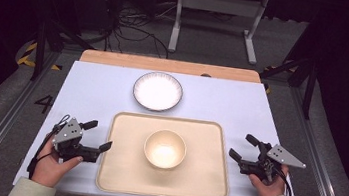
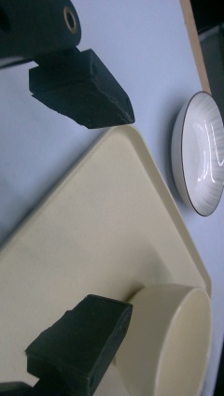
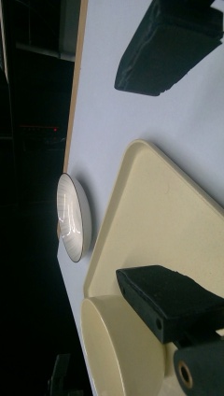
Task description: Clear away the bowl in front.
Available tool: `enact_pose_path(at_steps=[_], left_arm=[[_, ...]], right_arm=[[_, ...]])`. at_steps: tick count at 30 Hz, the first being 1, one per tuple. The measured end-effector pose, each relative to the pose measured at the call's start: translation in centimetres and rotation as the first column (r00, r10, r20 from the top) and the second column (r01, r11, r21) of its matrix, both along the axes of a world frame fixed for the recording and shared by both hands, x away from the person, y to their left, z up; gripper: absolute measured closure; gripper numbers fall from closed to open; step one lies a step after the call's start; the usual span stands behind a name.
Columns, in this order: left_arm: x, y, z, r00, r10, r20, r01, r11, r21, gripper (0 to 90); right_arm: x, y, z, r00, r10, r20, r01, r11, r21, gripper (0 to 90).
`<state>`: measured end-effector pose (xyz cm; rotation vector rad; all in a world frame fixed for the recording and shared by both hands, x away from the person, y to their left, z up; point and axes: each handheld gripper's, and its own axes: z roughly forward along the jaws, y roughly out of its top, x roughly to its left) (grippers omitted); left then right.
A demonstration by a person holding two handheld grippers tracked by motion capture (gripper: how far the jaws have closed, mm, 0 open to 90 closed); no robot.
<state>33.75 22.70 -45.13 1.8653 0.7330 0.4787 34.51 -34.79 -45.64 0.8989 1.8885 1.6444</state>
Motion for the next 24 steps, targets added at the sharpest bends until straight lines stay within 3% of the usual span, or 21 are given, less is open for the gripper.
enact_pose_path(at_steps=[7, 10, 16, 24], left_arm=[[0.2, 0.4, -0.7, 1.0000, 0.006, 0.002, -0.006, 0.9997, -0.023, 9.6], [0.4, 0.4, -1.2, 1.0000, 0.003, -0.008, -0.003, 1.0000, -0.005, 9.6], [0.7, 0.6, -1.5, 0.9992, -0.005, -0.040, 0.004, 0.9996, -0.027, 8.8], [0.7, 0.3, -1.5, 0.9989, -0.009, -0.045, 0.008, 1.0000, -0.003, 8.8]], right_arm=[[0.0, 0.0, 0.0, 1.0000, 0.001, 0.001, -0.001, 1.0000, 0.000, 9.3], [0.0, 0.0, 0.0, 1.0000, 0.001, 0.001, -0.001, 1.0000, 0.002, 9.3], [0.0, 0.0, 0.0, 1.0000, 0.003, 0.002, -0.003, 1.0000, 0.001, 9.3], [-0.1, -0.1, 0.0, 1.0000, 0.004, 0.005, -0.004, 1.0000, 0.003, 9.3]])
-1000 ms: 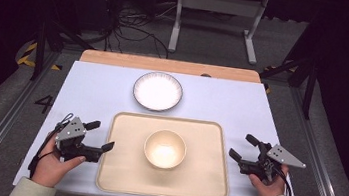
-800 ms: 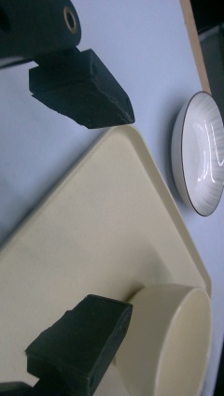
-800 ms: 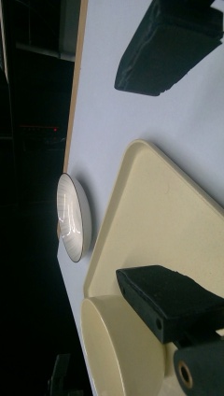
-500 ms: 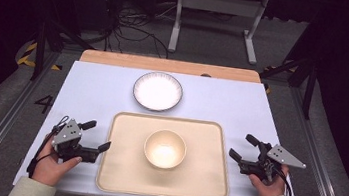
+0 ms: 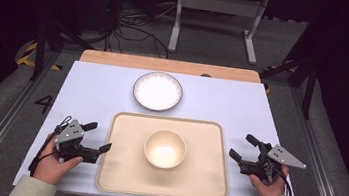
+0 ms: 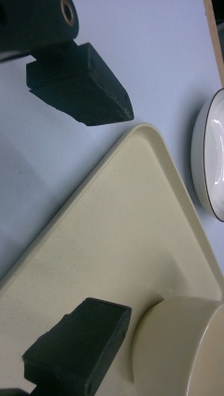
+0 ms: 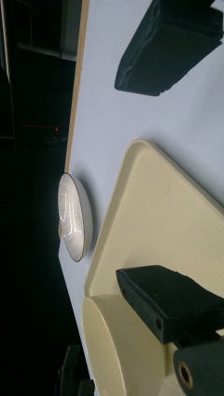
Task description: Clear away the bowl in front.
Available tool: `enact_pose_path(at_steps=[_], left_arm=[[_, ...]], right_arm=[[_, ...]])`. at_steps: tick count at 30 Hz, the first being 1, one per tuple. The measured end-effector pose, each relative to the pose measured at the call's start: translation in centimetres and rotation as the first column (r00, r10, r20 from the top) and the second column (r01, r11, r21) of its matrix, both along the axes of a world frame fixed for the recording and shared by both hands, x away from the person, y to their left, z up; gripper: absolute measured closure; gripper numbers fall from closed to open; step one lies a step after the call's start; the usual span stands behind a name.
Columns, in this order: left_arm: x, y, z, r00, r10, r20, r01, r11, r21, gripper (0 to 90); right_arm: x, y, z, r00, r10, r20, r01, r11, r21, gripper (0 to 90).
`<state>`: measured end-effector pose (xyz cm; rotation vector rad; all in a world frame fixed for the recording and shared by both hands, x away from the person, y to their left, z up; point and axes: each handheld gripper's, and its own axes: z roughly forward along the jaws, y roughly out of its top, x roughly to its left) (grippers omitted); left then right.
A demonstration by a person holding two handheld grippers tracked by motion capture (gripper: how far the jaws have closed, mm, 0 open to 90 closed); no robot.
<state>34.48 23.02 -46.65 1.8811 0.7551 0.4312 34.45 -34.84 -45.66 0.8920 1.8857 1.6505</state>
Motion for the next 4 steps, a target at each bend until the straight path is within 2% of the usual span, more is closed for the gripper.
enact_pose_path(at_steps=[4], left_arm=[[0.02, 0.03, -0.01, 1.0000, -0.002, -0.005, 0.002, 1.0000, -0.006, 7.5]], right_arm=[[0.00, 0.02, 0.00, 1.0000, -0.001, 0.000, 0.001, 1.0000, -0.002, 9.3]])
